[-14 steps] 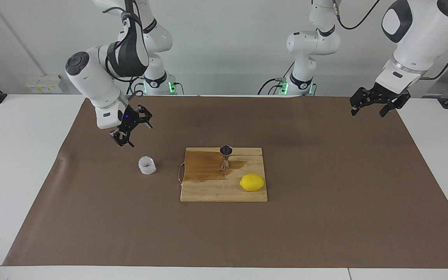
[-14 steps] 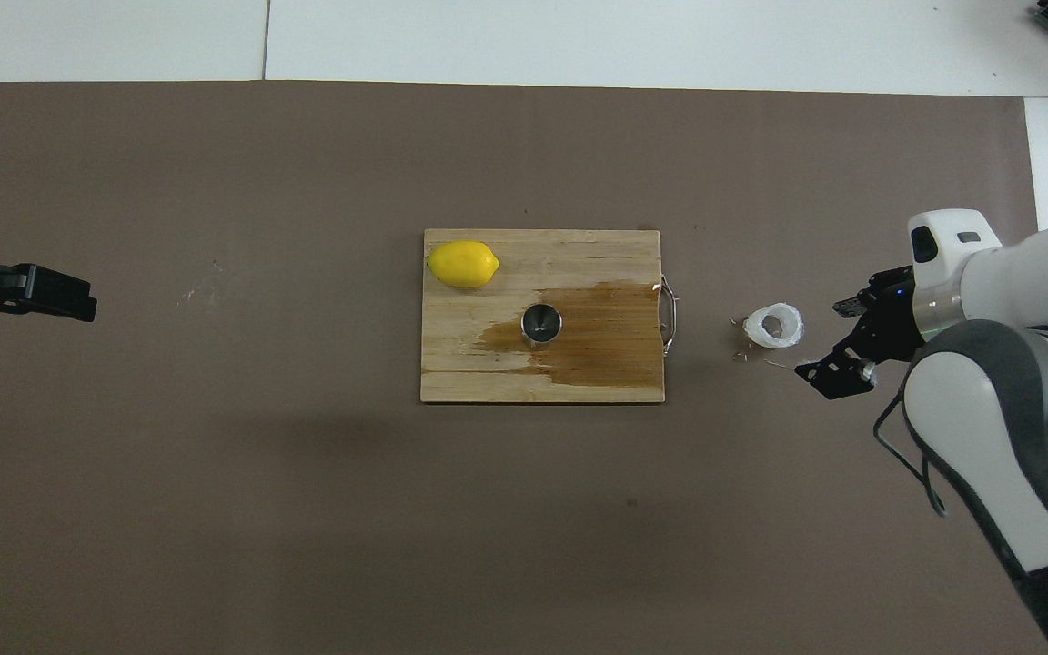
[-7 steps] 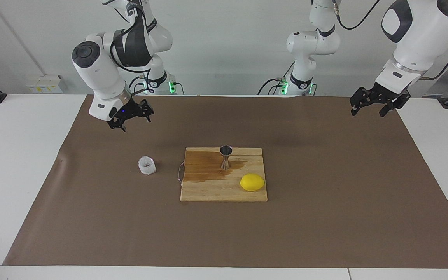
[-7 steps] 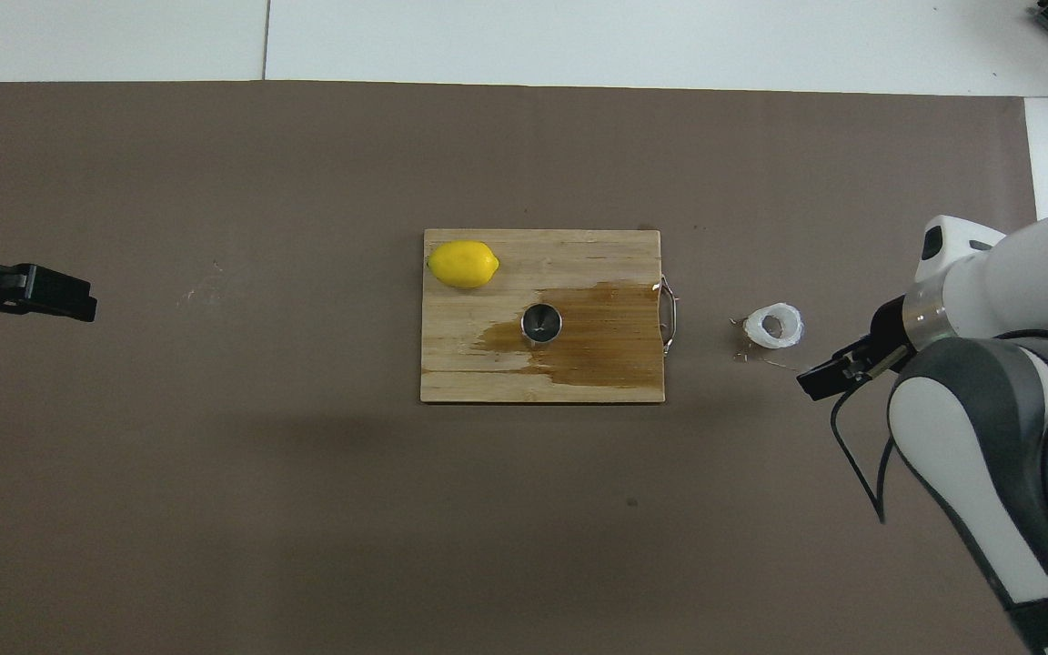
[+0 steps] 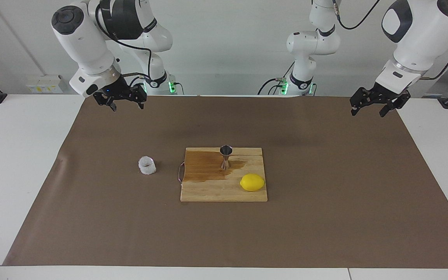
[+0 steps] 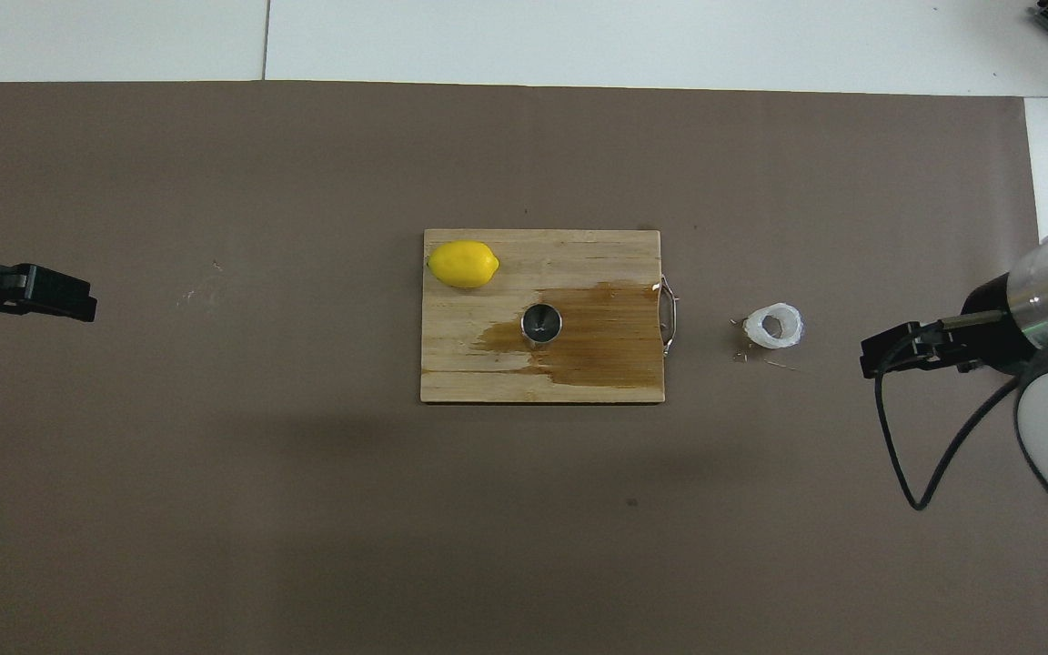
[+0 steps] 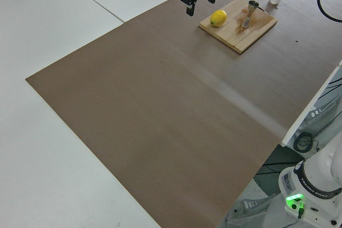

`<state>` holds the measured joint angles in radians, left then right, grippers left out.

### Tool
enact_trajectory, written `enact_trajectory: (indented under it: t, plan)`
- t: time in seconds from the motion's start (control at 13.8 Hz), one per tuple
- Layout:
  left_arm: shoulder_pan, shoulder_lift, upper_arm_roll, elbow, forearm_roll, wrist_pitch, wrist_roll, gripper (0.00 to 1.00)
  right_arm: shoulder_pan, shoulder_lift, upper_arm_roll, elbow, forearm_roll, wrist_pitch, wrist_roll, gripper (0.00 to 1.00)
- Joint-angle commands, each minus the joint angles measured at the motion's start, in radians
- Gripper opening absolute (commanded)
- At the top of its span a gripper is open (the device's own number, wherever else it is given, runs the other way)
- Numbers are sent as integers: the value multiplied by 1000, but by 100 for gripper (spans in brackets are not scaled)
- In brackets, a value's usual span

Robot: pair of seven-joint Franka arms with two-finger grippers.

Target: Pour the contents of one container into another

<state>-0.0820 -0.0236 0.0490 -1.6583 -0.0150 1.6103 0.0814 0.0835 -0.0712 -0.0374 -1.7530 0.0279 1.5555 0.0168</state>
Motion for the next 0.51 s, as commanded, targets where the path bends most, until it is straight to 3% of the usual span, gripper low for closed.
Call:
enact_trajectory:
  t: [0.0,0.43]
  plan:
    - [8,-29,-3,-31,0,2,-2,100,-55,50,11,160,-34,-55,29,100]
    - [8,-29,-3,-31,0,2,0,100,-74,37,10,148,-14,-43,46,100]
